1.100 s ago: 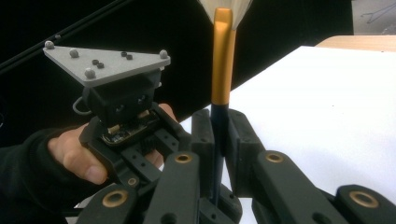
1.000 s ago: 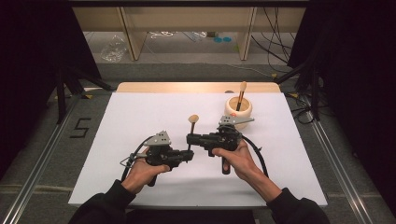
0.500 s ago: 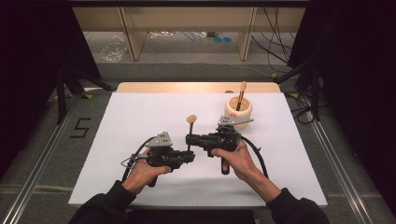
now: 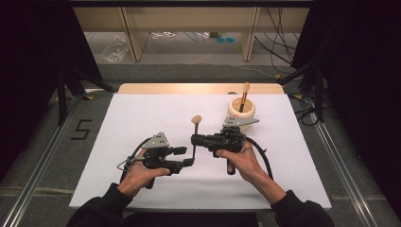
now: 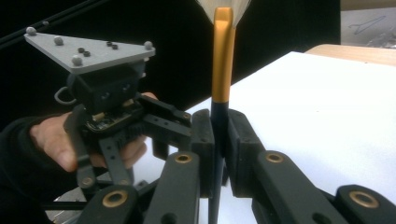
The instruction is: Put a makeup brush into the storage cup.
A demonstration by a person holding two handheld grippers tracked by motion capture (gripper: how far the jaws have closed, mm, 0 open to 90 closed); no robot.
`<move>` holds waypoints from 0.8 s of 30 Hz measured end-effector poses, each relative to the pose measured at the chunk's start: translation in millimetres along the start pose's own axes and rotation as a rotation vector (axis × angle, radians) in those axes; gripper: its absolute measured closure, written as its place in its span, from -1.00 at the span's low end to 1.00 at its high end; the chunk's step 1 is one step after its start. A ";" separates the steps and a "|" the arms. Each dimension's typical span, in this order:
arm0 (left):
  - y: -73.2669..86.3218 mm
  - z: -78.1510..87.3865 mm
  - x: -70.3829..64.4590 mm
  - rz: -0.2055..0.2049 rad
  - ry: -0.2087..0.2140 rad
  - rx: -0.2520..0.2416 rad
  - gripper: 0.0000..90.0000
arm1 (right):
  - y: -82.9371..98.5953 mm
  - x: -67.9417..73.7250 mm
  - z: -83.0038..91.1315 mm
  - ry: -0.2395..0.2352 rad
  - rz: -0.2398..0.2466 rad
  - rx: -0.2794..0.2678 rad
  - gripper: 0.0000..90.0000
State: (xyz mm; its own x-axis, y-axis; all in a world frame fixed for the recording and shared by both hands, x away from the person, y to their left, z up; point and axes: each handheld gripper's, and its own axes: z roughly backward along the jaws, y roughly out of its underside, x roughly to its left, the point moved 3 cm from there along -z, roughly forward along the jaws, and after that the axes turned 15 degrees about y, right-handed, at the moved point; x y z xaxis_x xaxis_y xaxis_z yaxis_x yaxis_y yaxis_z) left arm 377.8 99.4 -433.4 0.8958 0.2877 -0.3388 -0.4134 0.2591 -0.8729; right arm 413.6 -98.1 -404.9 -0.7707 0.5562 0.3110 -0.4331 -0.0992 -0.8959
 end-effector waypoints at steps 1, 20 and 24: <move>0.7 1.6 -0.1 -0.001 -0.003 -0.003 -0.07 | -0.4 -0.8 0.8 0.006 -0.002 0.000 0.85; 21.4 39.8 1.5 -0.014 -0.118 0.005 -0.29 | -6.0 -12.6 10.8 0.060 0.036 -0.025 0.85; 24.4 42.8 0.1 -0.033 -0.147 0.013 -0.33 | -6.7 -14.4 12.4 0.076 0.047 -0.020 0.85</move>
State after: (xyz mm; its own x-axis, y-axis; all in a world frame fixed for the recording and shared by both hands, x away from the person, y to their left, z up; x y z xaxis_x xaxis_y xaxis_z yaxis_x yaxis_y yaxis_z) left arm 360.7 145.3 -439.7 0.8758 0.4101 -0.2544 -0.3873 0.2826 -0.8776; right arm 421.8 -115.6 -399.5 -0.7519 0.6124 0.2440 -0.3871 -0.1106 -0.9154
